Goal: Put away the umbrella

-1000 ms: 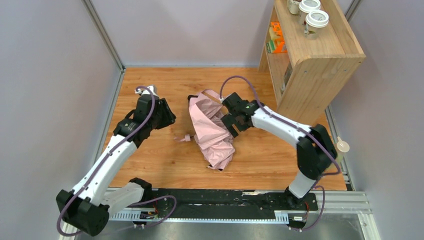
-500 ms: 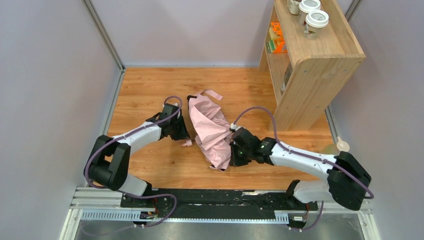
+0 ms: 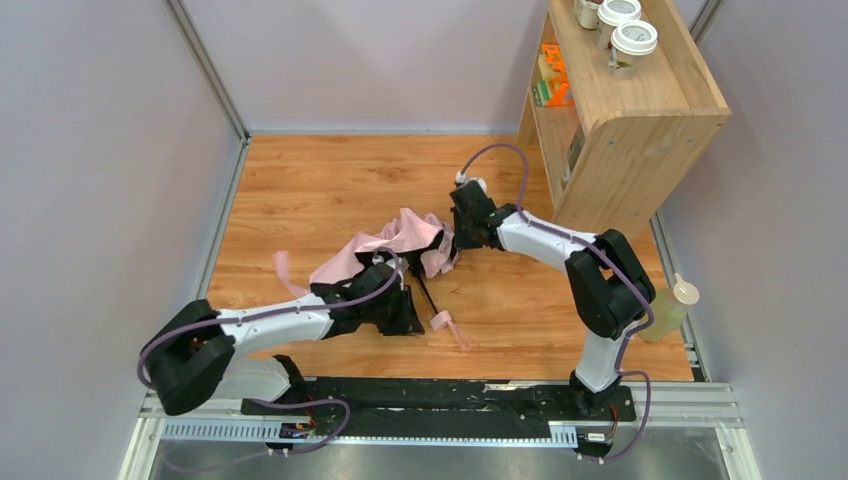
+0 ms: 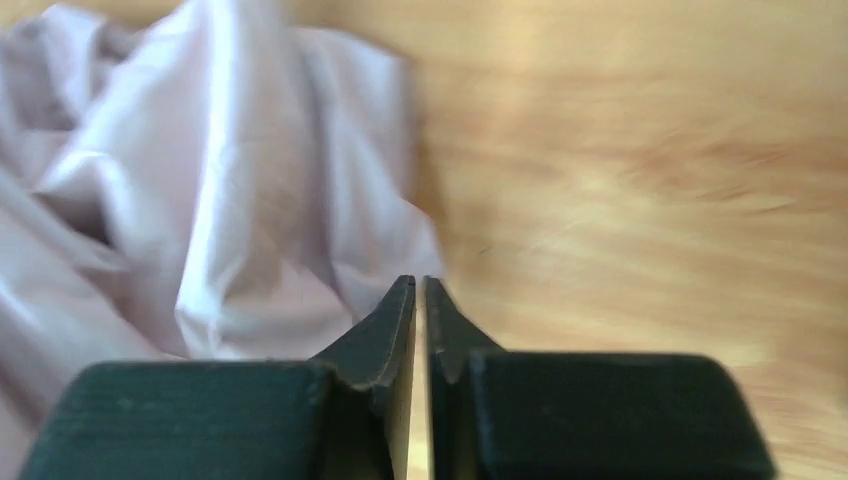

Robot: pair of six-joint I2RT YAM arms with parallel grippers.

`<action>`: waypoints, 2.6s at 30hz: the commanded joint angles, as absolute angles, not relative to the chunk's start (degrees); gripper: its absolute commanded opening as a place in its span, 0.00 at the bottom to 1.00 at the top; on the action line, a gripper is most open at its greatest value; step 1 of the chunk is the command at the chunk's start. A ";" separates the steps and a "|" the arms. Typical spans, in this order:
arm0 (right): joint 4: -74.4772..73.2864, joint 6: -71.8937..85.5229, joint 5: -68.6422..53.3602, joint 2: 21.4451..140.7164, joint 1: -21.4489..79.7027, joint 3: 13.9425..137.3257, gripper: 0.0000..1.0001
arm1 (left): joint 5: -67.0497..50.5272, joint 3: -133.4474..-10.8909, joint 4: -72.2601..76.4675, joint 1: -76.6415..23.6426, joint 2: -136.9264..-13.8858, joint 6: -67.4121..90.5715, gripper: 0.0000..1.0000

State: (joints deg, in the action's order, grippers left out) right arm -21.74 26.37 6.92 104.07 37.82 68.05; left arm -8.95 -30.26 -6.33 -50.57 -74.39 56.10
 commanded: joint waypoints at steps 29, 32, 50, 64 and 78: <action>8.27 21.18 -11.74 105.90 43.68 53.79 0.39 | 29.27 -69.86 -52.02 -49.49 -47.63 37.18 0.57; 8.34 22.59 -1.51 105.56 43.95 51.08 0.00 | 27.78 -72.07 -51.86 -47.99 -49.75 35.95 0.57; 2.12 10.90 5.61 76.55 45.53 51.94 0.00 | -12.47 -80.41 -40.60 -35.07 -61.08 26.28 0.74; -2.64 11.51 9.50 73.31 47.99 56.69 0.00 | -15.04 -81.83 -43.77 -35.07 -67.85 24.53 0.73; 5.97 19.50 -4.29 61.97 42.20 48.26 0.00 | 5.87 -64.17 -47.72 -34.81 -52.48 22.85 0.00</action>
State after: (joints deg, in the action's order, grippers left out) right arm -4.08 15.14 3.88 65.25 44.60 49.58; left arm -2.20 -67.22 -46.57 -35.20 -56.31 23.55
